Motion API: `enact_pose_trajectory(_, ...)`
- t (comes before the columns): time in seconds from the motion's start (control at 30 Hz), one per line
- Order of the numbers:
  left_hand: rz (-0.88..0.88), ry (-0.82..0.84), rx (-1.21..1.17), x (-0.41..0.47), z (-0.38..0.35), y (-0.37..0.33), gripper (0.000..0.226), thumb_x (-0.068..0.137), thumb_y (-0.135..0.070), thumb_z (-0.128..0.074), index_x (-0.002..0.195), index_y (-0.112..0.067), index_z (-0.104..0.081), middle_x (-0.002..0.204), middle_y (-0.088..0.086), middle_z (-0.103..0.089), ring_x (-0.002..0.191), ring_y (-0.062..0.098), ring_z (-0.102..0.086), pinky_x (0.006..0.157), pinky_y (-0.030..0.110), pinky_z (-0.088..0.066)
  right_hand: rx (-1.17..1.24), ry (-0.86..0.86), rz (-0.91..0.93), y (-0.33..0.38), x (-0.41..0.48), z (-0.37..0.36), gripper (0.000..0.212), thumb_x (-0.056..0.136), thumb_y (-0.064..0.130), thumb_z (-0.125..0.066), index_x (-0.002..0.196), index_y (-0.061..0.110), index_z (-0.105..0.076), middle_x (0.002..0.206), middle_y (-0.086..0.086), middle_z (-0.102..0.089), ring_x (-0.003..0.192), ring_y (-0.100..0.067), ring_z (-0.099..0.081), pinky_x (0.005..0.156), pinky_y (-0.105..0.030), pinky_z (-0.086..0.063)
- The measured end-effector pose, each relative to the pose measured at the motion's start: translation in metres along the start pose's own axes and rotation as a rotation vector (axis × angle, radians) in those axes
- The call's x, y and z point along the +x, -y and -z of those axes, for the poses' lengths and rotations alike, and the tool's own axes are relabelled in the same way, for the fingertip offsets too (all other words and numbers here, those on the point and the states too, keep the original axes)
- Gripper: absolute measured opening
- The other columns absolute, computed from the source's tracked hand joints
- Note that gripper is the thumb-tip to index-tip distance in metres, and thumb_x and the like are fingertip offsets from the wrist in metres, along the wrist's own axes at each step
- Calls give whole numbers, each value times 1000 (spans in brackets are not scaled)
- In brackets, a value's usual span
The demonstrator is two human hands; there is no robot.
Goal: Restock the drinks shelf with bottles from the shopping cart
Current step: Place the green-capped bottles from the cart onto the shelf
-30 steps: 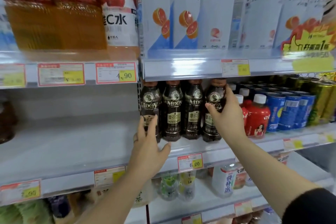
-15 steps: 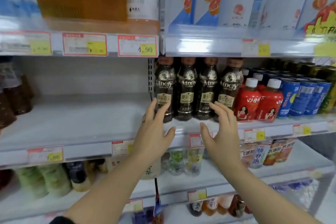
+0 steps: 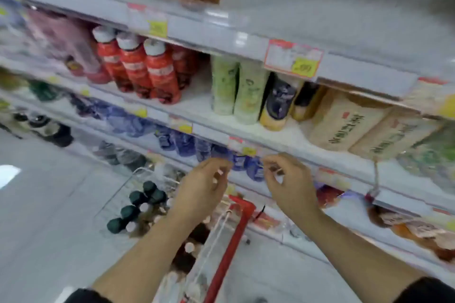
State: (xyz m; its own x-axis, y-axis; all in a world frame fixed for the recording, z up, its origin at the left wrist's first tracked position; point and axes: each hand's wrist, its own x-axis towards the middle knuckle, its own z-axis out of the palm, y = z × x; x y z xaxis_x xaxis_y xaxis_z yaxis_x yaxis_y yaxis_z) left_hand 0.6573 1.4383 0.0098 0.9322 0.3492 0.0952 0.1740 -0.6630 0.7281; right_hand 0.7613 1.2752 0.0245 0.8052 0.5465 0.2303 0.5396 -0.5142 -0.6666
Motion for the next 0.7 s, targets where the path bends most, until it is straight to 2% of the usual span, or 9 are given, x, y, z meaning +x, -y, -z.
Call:
enact_pose_trajectory(0.03, 79, 18, 15, -10, 5, 27, 25, 92, -14, -52, 115, -21, -60, 105, -4, -61, 85, 12, -59, 71, 30, -50, 8, 52, -36, 1, 0, -26, 17, 81, 10, -59, 95, 13, -68, 91, 0, -66, 74, -11, -58, 69, -33, -52)
enact_pose_trajectory(0.13, 316, 55, 69, -39, 15, 107, 24, 91, -16, -53, 111, -26, -62, 103, -10, -62, 77, 8, -58, 63, 20, -46, 15, 250, -188, 0, -4, -100, 23, 82, 8, -61, 103, 16, -66, 100, 4, -63, 80, -10, -57, 75, -31, -50)
enact_pose_trajectory(0.23, 511, 94, 98, -63, 18, 176, 26, 90, -18, -52, 110, -30, -62, 103, -9, -66, 81, 11, -62, 71, 28, -51, 6, 423, -290, -9, -14, -166, 28, 83, 11, -61, 110, 17, -64, 108, -1, -63, 86, -16, -60, 80, -35, -51)
enact_pose_trajectory(0.3, 604, 111, 112, -79, 15, 212, 25, 90, -18, -52, 110, -27, -63, 100, -6, -66, 84, 17, -62, 73, 32, -52, -25, 526, -340, -18, -23, -206, 30, 85, 14, -60, 114, 17, -61, 112, -1, -62, 91, -17, -59, 79, -32, -48)
enact_pose_trajectory(0.37, 658, 131, 116, -93, 10, 246, 19, 91, -21, -53, 106, -25, -63, 96, -5, -67, 83, 18, -62, 72, 33, -51, -36, 605, -387, -27, -31, -241, 31, 87, 16, -58, 118, 17, -59, 118, -2, -61, 97, -16, -58, 78, -27, -44)
enact_pose_trajectory(0.5, 751, 157, 119, -112, -5, 298, 24, 89, -19, -52, 110, -26, -62, 103, -1, -65, 89, 19, -61, 79, 37, -52, -96, 742, -459, -48, -44, -305, 41, 87, 18, -61, 127, 14, -53, 128, -4, -58, 114, -21, -55, 87, -24, -40)
enact_pose_trajectory(0.7, 739, 152, 82, -115, -34, 349, 27, 88, -17, -54, 114, -25, -61, 111, -2, -63, 96, 17, -61, 81, 35, -51, -290, 848, -429, -83, -56, -368, 57, 83, 22, -64, 135, 15, -42, 132, -9, -53, 119, -29, -51, 93, -41, -46)
